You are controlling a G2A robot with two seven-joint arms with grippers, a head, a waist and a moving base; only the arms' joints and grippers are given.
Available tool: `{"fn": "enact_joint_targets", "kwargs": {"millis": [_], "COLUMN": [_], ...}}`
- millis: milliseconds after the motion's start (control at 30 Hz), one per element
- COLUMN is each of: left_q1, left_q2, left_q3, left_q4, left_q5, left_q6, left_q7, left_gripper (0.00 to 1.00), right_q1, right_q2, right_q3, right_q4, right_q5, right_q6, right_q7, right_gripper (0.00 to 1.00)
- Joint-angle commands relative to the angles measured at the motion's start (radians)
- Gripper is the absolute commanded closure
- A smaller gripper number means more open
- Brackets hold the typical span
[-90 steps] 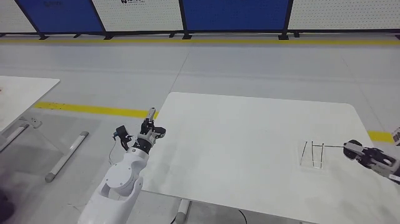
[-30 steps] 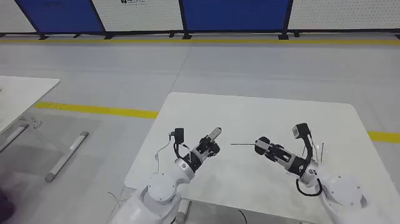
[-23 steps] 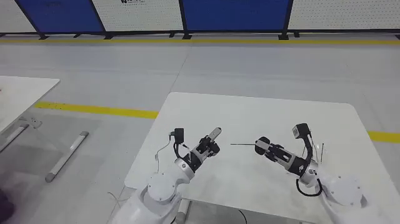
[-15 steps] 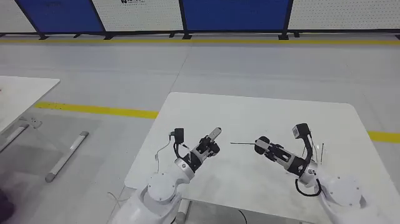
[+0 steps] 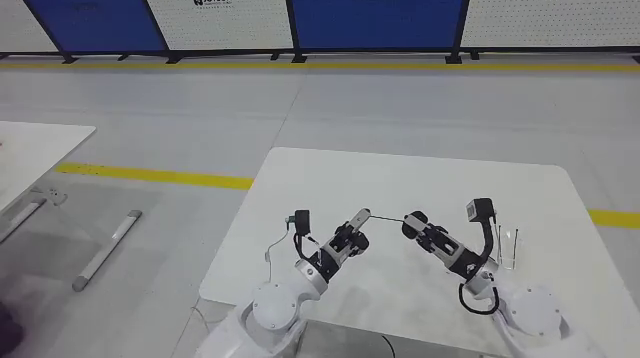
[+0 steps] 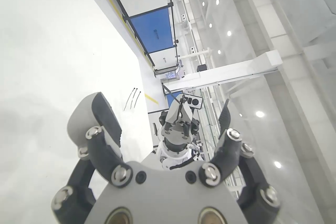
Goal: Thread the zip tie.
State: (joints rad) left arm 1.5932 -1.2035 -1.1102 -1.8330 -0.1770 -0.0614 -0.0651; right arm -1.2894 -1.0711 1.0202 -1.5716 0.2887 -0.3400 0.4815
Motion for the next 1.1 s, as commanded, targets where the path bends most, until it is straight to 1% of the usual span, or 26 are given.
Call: {"fn": "enact_joint_targets", "kwargs": {"millis": [0,100,167,233,267,300,333,633,667,700,767,833,900,933,967,1067], "left_q1": [0.000,-0.002,-0.021,-0.045,-0.067,-0.081,-0.096,-0.096,-0.097,-0.090,-0.079,-0.073,-0.072,-0.072,-0.073,-0.073], "left_q2": [0.000,-0.001,-0.007,-0.016,-0.022,-0.028,-0.035,-0.035,-0.034,-0.033,-0.033,-0.030,-0.029,-0.029,-0.029,-0.030], "left_q3": [0.000,0.002,0.022,0.047,0.062,0.072,0.084,0.084,0.085,0.089,0.089,0.084,0.083,0.083,0.082,0.082], "left_q4": [0.000,0.001,0.008,0.015,0.028,0.040,0.059,0.059,0.059,0.056,0.045,0.042,0.043,0.046,0.048,0.047], "left_q5": [0.000,-0.002,-0.008,-0.050,-0.069,-0.092,-0.130,-0.126,-0.099,-0.073,-0.076,-0.068,-0.053,-0.039,-0.030,-0.028], "left_q6": [0.000,0.000,0.008,0.014,0.019,0.020,0.035,0.034,0.022,0.003,-0.017,-0.034,-0.032,-0.021,-0.008,-0.005], "left_q7": [0.000,0.002,0.027,0.040,0.056,0.081,0.105,0.105,0.106,0.100,0.085,0.060,0.049,0.048,0.063,0.070], "left_gripper": [0.00,0.00,0.00,0.00,0.00,0.00,0.00,0.00,0.00,0.00,0.00,0.00,0.00,0.00,0.00,0.00], "right_q1": [0.000,0.000,0.000,0.000,0.000,0.000,0.000,-0.004,-0.005,-0.002,0.005,0.017,0.020,0.020,0.020,0.020], "right_q2": [0.000,0.000,0.000,0.000,0.000,0.000,0.000,-0.001,-0.002,-0.004,-0.008,-0.012,-0.015,-0.015,-0.015,-0.015], "right_q3": [0.000,0.000,0.000,0.000,0.000,0.000,0.000,0.000,-0.002,-0.006,-0.015,-0.026,-0.031,-0.031,-0.031,-0.031], "right_q4": [0.000,0.000,0.000,0.000,0.000,0.000,0.000,-0.001,-0.002,-0.003,-0.002,0.002,0.003,0.003,0.003,0.003], "right_q5": [0.000,0.000,0.000,0.000,0.000,0.000,0.000,-0.001,-0.005,-0.008,-0.015,-0.050,-0.054,-0.054,-0.054,-0.054], "right_q6": [0.000,0.000,0.000,0.000,0.000,0.000,0.000,0.006,0.014,0.023,0.032,0.042,0.042,0.042,0.042,0.042], "right_q7": [0.000,0.000,0.000,0.000,0.000,0.000,0.000,-0.006,-0.004,-0.001,0.002,-0.009,-0.013,-0.013,-0.013,-0.013], "right_gripper": [1.00,1.00,1.00,1.00,1.00,1.00,1.00,1.00,1.00,1.00,1.00,1.00,1.00,1.00,1.00,1.00]}}
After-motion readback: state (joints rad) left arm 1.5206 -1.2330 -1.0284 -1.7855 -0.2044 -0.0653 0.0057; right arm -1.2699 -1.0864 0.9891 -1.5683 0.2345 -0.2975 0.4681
